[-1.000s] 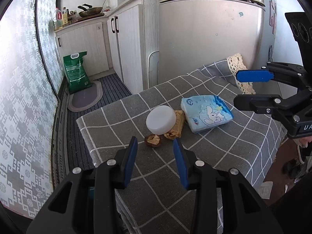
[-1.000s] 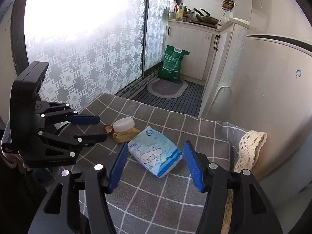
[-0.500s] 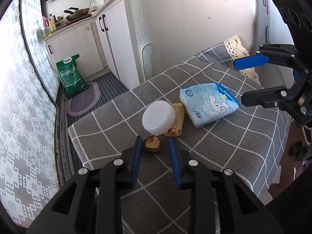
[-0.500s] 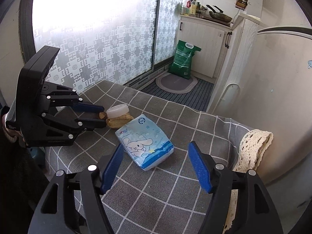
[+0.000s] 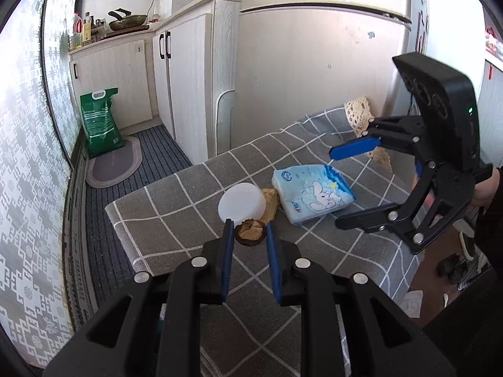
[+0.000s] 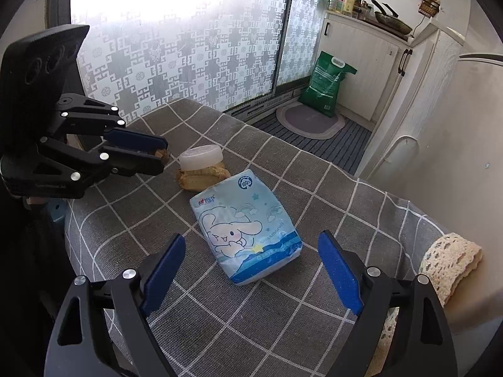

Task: Collect trash
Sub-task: 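Grasp the blue tissue pack with the right gripper while the left gripper grasps another brown shell, then carry the tissue pack and brown shell over the teal bin with both grippers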

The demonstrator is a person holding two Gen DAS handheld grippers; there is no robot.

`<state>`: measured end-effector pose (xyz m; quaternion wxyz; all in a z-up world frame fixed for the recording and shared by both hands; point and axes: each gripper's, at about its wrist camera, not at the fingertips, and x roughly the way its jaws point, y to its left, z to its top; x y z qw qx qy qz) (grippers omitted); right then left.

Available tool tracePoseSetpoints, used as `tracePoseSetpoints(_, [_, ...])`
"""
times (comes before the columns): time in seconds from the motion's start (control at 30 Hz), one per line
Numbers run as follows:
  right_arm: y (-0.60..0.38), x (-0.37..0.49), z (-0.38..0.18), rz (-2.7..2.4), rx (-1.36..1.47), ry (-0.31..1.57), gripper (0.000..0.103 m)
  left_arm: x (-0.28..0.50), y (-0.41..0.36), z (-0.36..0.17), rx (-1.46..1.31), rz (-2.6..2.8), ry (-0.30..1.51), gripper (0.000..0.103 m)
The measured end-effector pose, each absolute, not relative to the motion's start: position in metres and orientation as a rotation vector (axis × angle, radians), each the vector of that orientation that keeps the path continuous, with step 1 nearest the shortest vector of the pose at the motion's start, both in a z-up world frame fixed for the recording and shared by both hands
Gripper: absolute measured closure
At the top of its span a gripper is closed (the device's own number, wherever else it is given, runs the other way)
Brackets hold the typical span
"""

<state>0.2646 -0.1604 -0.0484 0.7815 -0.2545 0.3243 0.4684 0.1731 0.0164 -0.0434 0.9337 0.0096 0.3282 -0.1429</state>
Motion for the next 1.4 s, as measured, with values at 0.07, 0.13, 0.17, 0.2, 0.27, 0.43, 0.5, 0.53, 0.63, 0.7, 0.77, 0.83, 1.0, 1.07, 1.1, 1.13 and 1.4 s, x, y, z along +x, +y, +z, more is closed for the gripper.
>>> tracePoseSetpoints(0.07, [-0.155, 0.266, -0.051, 1.013, -0.573, 0.712, 0.016, 0.171, 0.017, -0.041, -0.003, -0.300, 0.660, 0.081])
tracePoseSetpoints(0.13, [-0.151, 0.268, -0.052, 1.008, -0.587, 0.716, 0.016, 0.170, 0.019, -0.040, -0.026, -0.291, 0.659, 0.081])
tracePoseSetpoints(0.17, [-0.149, 0.270, -0.053, 1.008, -0.588, 0.726, 0.016, 0.170, 0.021, -0.040, -0.034, -0.288, 0.661, 0.081])
tracePoseSetpoints(0.2, [-0.147, 0.271, -0.054, 1.003, -0.596, 0.735, 0.016, 0.170, 0.023, -0.041, -0.038, -0.285, 0.661, 0.081])
tracePoseSetpoints(0.27, [-0.143, 0.273, -0.058, 1.000, -0.613, 0.746, 0.016, 0.168, 0.025, -0.041, -0.045, -0.279, 0.660, 0.081])
tracePoseSetpoints(0.43, [-0.139, 0.280, -0.059, 1.010, -0.578, 0.767, 0.017, 0.163, 0.032, -0.038, -0.067, -0.271, 0.651, 0.081])
tracePoseSetpoints(0.5, [-0.138, 0.281, -0.059, 1.031, -0.565, 0.779, 0.023, 0.159, 0.034, -0.036, -0.079, -0.272, 0.641, 0.081])
tracePoseSetpoints(0.53, [-0.137, 0.281, -0.060, 1.040, -0.554, 0.785, 0.023, 0.157, 0.035, -0.035, -0.087, -0.277, 0.636, 0.081])
tracePoseSetpoints(0.63, [-0.139, 0.281, -0.060, 1.053, -0.532, 0.796, 0.028, 0.153, 0.037, -0.032, -0.107, -0.294, 0.630, 0.081])
tracePoseSetpoints(0.7, [-0.140, 0.280, -0.060, 1.053, -0.518, 0.800, 0.031, 0.151, 0.039, -0.032, -0.108, -0.296, 0.626, 0.081])
tracePoseSetpoints(0.77, [-0.141, 0.278, -0.060, 1.057, -0.497, 0.807, 0.037, 0.149, 0.040, -0.031, -0.110, -0.295, 0.622, 0.081])
tracePoseSetpoints(0.83, [-0.143, 0.275, -0.060, 1.058, -0.483, 0.811, 0.041, 0.147, 0.043, -0.030, -0.122, -0.292, 0.618, 0.081])
tracePoseSetpoints(1.0, [-0.144, 0.269, -0.061, 1.043, -0.449, 0.802, 0.050, 0.144, 0.050, -0.026, -0.148, -0.289, 0.603, 0.081])
tracePoseSetpoints(1.07, [-0.146, 0.268, -0.061, 1.033, -0.434, 0.797, 0.052, 0.143, 0.053, -0.024, -0.157, -0.287, 0.598, 0.081])
tracePoseSetpoints(1.1, [-0.147, 0.267, -0.061, 1.029, -0.426, 0.796, 0.054, 0.142, 0.054, -0.023, -0.159, -0.284, 0.593, 0.081])
tracePoseSetpoints(1.13, [-0.149, 0.266, -0.061, 1.025, -0.412, 0.798, 0.054, 0.141, 0.055, -0.023, -0.162, -0.282, 0.589, 0.081])
tracePoseSetpoints(1.4, [-0.162, 0.256, -0.047, 0.967, -0.375, 0.800, 0.055, 0.130, 0.068, -0.018, -0.190, -0.260, 0.563, 0.081])
